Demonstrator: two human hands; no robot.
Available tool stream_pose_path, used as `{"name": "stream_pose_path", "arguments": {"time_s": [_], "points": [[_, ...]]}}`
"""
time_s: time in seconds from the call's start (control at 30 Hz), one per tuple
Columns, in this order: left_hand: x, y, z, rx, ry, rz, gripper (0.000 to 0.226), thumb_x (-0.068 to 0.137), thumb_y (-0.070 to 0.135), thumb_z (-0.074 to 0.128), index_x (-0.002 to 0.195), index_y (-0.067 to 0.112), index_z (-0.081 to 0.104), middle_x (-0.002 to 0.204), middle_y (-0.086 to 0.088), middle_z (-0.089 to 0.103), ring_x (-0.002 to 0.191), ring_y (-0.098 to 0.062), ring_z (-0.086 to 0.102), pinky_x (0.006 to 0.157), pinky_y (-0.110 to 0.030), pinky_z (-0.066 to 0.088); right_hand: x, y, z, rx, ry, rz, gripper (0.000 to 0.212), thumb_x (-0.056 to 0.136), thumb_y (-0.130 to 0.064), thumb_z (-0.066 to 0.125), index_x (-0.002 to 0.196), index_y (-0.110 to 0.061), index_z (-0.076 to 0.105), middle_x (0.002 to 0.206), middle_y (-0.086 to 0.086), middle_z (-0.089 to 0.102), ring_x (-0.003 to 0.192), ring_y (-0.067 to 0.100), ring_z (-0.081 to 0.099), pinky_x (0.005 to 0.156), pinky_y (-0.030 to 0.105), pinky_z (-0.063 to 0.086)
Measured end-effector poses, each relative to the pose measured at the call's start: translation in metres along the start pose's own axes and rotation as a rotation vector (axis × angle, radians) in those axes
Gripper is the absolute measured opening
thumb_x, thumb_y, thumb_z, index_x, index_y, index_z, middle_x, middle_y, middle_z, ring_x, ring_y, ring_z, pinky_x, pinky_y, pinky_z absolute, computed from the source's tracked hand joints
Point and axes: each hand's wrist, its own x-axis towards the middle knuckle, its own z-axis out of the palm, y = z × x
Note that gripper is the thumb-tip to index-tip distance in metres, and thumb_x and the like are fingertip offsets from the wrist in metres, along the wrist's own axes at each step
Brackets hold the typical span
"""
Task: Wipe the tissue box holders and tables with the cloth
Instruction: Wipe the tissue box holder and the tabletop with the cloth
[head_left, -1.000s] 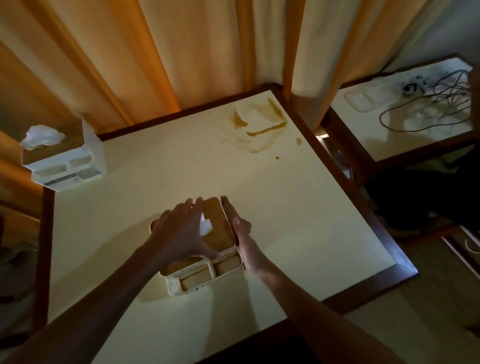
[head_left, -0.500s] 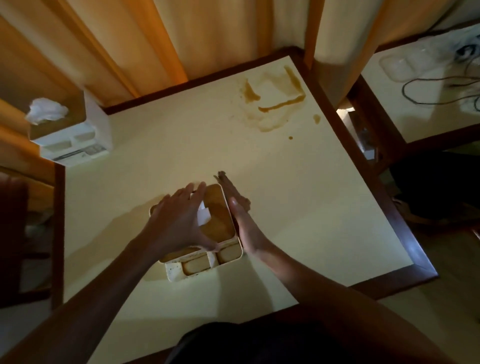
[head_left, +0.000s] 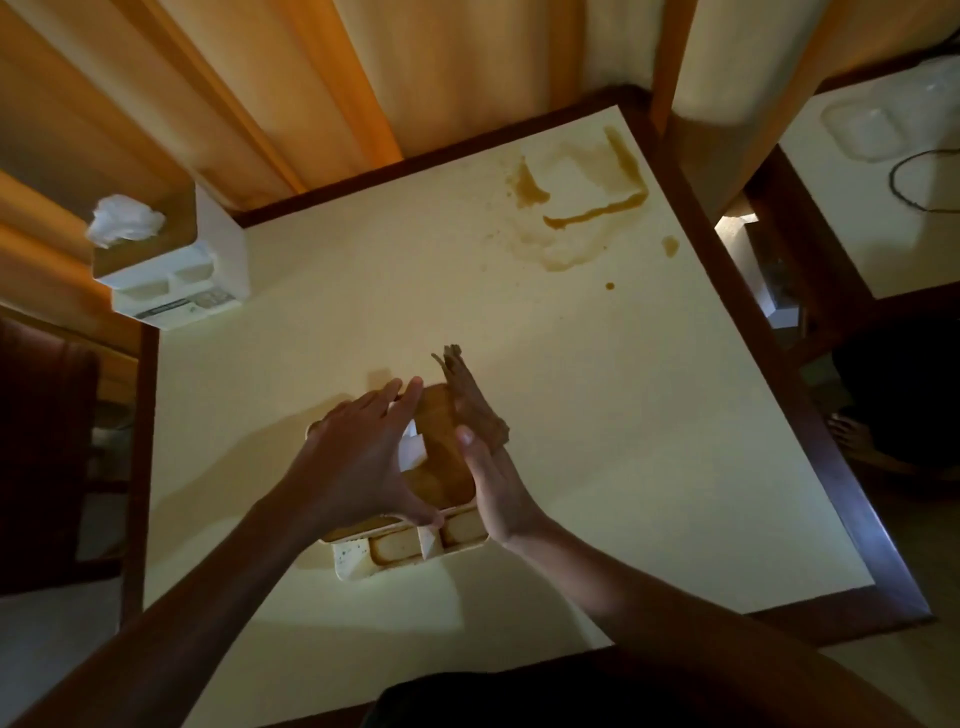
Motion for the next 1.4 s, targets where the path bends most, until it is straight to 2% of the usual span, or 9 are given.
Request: {"name": "stream_pose_path", "arguments": {"time_s": [0.13, 0.27, 0.4, 0.57, 0.7, 0.8, 1.0, 1.23, 1.4], "points": [[0.002, 0.000, 0.000, 0.022, 0.007, 0.009, 0.148, 0.047, 0.080, 0.076, 0.156, 0.024, -0.008, 0.165, 0.000, 0.004, 0.149, -0.021, 0.016, 0.117, -0.044, 0.027, -0.038, 0.021, 0.000, -0.055, -0.036, -0.074, 0.081, 0.100, -0.061, 0.033, 0.158, -0.007, 0.019, 0.168, 0.001, 0.013, 0.155, 0.023, 0.003, 0.125, 0.050, 0.002], [0.003, -0.002, 0.002, 0.027, 0.017, 0.018, 0.150, 0.046, 0.082, 0.075, 0.156, 0.023, -0.009, 0.165, 0.001, 0.005, 0.149, -0.020, 0.016, 0.118, -0.043, 0.026, -0.071, 0.011, 0.004, 0.092, 0.035, 0.010, 0.071, 0.087, -0.076, 0.048, 0.148, -0.041, 0.042, 0.146, -0.035, 0.042, 0.151, 0.024, 0.021, 0.118, 0.016, 0.020], [0.003, -0.004, 0.004, 0.007, 0.047, 0.039, 0.150, 0.044, 0.081, 0.076, 0.157, 0.022, -0.004, 0.164, 0.000, 0.011, 0.147, -0.020, 0.019, 0.117, -0.043, 0.028, -0.013, 0.001, 0.008, -0.030, -0.047, -0.149, 0.068, 0.100, -0.040, 0.041, 0.151, 0.003, 0.032, 0.161, 0.016, 0.030, 0.153, 0.035, 0.015, 0.124, 0.052, 0.012], [0.005, -0.001, 0.002, 0.031, 0.019, 0.044, 0.147, 0.051, 0.081, 0.073, 0.155, 0.021, -0.011, 0.165, -0.001, 0.001, 0.150, -0.020, 0.010, 0.119, -0.041, 0.017, 0.001, 0.034, -0.002, -0.025, -0.071, 0.112, 0.078, 0.099, -0.068, 0.030, 0.157, -0.017, 0.028, 0.162, 0.008, 0.030, 0.152, 0.028, 0.023, 0.121, 0.059, 0.017], [0.006, 0.000, 0.002, 0.036, -0.013, 0.033, 0.146, 0.054, 0.079, 0.073, 0.155, 0.020, -0.014, 0.165, -0.003, -0.004, 0.151, -0.020, 0.003, 0.121, -0.039, 0.008, -0.042, 0.031, 0.001, -0.061, -0.032, 0.025, 0.073, 0.102, -0.057, 0.032, 0.159, -0.014, 0.016, 0.168, -0.005, 0.012, 0.155, 0.014, 0.004, 0.124, 0.027, 0.006], [0.005, 0.001, 0.000, 0.032, -0.018, 0.041, 0.146, 0.054, 0.078, 0.074, 0.155, 0.020, -0.013, 0.165, -0.004, -0.002, 0.151, -0.020, 0.005, 0.121, -0.039, 0.008, -0.071, 0.019, 0.004, 0.144, 0.053, 0.192, 0.054, 0.096, -0.048, 0.047, 0.146, -0.034, 0.037, 0.162, -0.010, 0.028, 0.146, 0.000, 0.027, 0.112, 0.011, 0.026], [0.009, -0.005, -0.003, 0.063, -0.057, 0.087, 0.147, 0.053, 0.076, 0.077, 0.155, 0.023, -0.014, 0.165, -0.003, 0.000, 0.151, -0.021, 0.006, 0.120, -0.041, 0.011, -0.057, -0.029, -0.033, 0.794, 0.241, 0.577, 0.044, 0.103, -0.045, 0.038, 0.115, -0.015, 0.068, 0.111, 0.009, 0.075, 0.095, 0.019, 0.073, 0.084, 0.035, 0.053], [0.029, -0.019, -0.012, 0.254, -0.081, 0.167, 0.149, 0.043, 0.082, 0.074, 0.144, 0.047, -0.030, 0.160, 0.000, -0.026, 0.146, -0.027, -0.028, 0.116, -0.059, -0.003, -0.042, -0.037, -0.062, 0.945, 0.483, 0.591, 0.054, 0.104, -0.043, 0.035, 0.102, -0.010, 0.077, 0.112, 0.021, 0.072, 0.099, 0.037, 0.071, 0.092, 0.050, 0.054], [0.016, 0.001, -0.018, -0.138, 0.067, -0.083, 0.141, 0.035, 0.087, 0.063, 0.135, 0.059, -0.034, 0.161, -0.009, -0.023, 0.147, -0.039, -0.019, 0.114, -0.068, 0.001, -0.053, -0.033, -0.072, 1.004, 0.479, 0.545, 0.057, 0.104, -0.044, 0.036, 0.094, -0.009, 0.080, 0.112, 0.021, 0.072, 0.099, 0.037, 0.070, 0.095, 0.050, 0.051]]}}
